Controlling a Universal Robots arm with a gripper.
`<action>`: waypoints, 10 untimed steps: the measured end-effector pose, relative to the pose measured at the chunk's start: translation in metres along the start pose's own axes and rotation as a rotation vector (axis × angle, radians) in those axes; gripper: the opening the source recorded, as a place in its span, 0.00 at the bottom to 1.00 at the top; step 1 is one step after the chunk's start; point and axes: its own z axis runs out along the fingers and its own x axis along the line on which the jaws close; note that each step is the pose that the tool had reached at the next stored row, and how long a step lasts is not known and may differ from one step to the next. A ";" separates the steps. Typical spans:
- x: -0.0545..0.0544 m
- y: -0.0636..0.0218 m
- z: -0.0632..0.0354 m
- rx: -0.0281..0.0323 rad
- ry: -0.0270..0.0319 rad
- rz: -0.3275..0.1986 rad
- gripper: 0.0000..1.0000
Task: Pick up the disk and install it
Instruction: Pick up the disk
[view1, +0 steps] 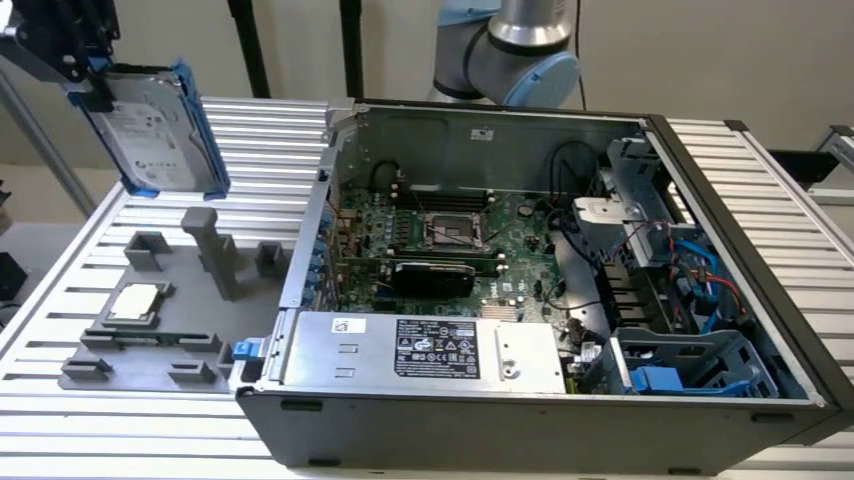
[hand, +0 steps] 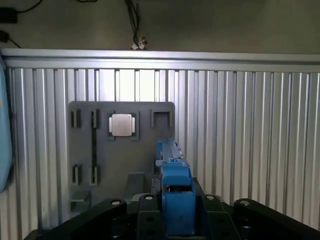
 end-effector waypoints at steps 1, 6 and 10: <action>0.000 -0.0046 -0.0047 -0.0006 0.0001 0.000 0.00; 0.000 -0.0272 -0.0274 -0.0069 0.0000 0.000 0.00; 0.002 -0.0455 -0.0458 -0.0138 0.0001 0.001 0.00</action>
